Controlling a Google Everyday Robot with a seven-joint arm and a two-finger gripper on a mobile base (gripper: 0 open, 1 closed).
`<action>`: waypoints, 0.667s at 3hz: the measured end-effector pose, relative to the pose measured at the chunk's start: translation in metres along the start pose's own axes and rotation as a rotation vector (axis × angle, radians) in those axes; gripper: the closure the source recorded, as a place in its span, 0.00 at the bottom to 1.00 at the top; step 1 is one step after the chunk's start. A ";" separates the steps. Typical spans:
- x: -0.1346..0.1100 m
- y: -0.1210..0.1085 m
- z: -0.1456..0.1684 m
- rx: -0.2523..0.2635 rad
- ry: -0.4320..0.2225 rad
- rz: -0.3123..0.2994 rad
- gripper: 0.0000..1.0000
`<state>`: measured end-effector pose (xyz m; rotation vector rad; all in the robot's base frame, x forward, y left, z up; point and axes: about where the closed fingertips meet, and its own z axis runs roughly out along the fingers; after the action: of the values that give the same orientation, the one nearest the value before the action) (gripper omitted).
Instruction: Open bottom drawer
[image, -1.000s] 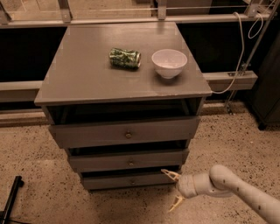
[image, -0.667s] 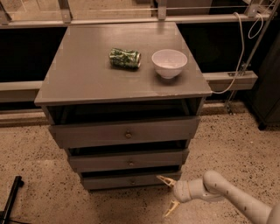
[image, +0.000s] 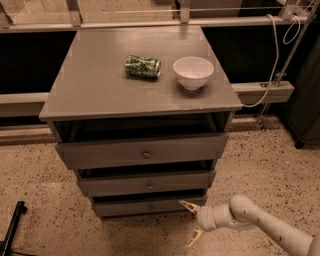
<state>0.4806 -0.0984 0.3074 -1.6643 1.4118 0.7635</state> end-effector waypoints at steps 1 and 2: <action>0.029 -0.017 0.007 0.030 0.104 -0.071 0.00; 0.056 -0.039 0.009 0.063 0.130 -0.112 0.00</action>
Offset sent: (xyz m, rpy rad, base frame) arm 0.0875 -0.0405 -0.0649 -0.1450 -0.2035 -0.0427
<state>0.5304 -0.1165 0.2629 -1.7542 1.4033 0.5502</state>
